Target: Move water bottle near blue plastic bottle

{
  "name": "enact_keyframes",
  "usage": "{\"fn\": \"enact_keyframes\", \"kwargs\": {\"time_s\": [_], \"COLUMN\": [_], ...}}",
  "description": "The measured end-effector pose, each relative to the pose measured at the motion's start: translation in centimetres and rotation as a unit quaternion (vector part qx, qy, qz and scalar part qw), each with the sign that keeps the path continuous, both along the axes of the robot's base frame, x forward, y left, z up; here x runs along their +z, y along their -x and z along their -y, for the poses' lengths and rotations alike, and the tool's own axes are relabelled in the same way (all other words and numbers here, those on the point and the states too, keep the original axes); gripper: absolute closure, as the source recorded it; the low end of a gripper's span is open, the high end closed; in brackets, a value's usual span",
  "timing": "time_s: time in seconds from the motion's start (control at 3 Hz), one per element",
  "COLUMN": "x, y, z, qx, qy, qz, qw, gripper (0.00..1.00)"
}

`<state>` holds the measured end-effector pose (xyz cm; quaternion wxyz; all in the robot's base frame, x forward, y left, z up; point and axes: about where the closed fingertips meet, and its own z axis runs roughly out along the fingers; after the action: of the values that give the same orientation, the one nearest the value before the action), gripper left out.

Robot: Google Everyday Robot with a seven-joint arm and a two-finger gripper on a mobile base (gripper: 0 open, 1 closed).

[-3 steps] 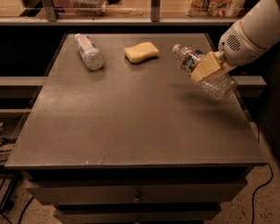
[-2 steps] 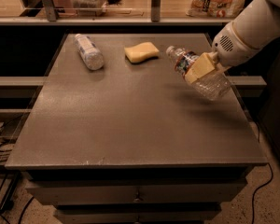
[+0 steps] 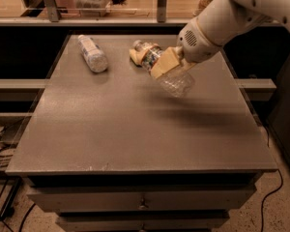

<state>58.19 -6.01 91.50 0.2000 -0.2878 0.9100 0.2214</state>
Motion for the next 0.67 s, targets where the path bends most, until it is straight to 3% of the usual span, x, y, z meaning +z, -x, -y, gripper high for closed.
{"fn": "enact_keyframes", "kwargs": {"time_s": [0.33,0.67], "x": [-0.1,-0.1], "y": [-1.9,-4.5], "z": [-4.6,-7.8], "qx": [0.012,0.016], "qy": [-0.040,-0.061], "qz": [-0.008,-0.008], "qw": [0.9991,0.9980], "gripper": [1.00,0.85]}}
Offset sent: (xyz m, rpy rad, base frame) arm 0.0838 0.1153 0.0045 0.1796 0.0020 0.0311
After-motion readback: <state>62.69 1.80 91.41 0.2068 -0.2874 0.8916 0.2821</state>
